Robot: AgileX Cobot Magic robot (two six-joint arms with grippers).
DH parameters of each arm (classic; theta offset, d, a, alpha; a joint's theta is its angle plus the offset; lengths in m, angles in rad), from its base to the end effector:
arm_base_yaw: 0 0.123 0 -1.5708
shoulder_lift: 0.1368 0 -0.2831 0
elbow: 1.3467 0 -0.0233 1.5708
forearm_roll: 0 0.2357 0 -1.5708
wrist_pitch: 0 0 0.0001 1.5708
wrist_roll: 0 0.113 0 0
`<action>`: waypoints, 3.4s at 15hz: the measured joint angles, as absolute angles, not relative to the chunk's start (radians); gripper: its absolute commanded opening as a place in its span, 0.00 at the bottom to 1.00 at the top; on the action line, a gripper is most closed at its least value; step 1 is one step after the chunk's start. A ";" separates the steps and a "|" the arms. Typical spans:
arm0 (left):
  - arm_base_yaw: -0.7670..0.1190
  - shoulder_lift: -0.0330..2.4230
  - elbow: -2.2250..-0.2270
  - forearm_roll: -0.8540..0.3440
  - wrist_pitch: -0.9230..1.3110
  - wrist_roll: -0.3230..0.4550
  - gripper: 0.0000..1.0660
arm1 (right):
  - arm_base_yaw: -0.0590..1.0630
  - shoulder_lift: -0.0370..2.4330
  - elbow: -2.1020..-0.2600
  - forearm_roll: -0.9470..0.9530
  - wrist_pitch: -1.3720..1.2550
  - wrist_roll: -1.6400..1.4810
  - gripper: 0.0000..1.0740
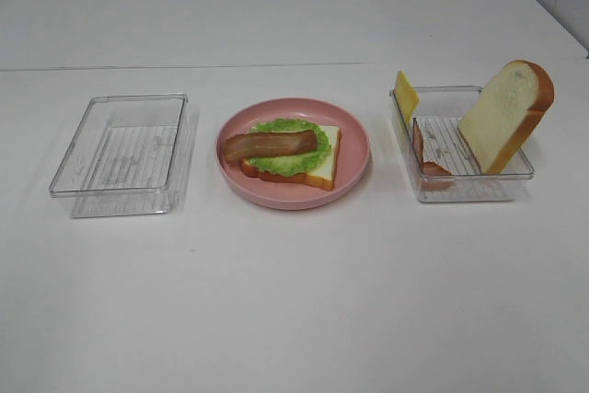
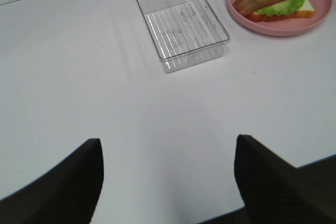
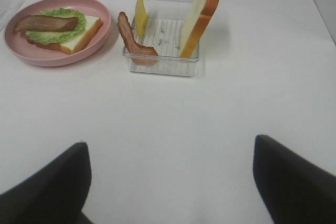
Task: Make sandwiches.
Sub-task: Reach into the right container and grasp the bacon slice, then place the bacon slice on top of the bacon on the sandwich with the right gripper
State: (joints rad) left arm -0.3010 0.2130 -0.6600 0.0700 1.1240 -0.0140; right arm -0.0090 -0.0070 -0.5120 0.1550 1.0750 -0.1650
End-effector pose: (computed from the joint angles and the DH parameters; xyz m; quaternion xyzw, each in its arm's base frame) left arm 0.0200 0.0012 0.2974 0.1246 0.8727 -0.0393 0.4705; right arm -0.0001 0.0154 0.2629 -0.0705 0.8465 0.0317 0.5268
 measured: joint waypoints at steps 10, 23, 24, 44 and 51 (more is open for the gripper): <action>-0.301 -0.005 -0.509 -0.041 1.063 0.082 0.64 | -0.009 0.132 -0.521 0.140 1.008 -0.036 0.73; -0.301 -0.005 -0.506 -0.063 1.053 0.070 0.64 | -0.009 1.397 -1.131 0.358 0.933 -0.235 0.71; -0.301 -0.005 -0.506 -0.063 1.053 0.070 0.64 | -0.009 1.476 -1.195 0.380 0.974 -0.236 0.71; -0.301 -0.005 -0.506 -0.063 1.052 0.070 0.64 | 0.245 2.160 -1.677 0.177 1.069 0.069 0.37; -0.301 -0.005 -0.506 -0.063 1.052 0.070 0.64 | 0.245 2.172 -1.677 0.152 1.073 0.072 0.00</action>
State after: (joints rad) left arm -0.3010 -0.0050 -0.5060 -0.0630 1.0520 0.0700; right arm 0.2450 2.1720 -1.6770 0.1520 1.0730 0.0720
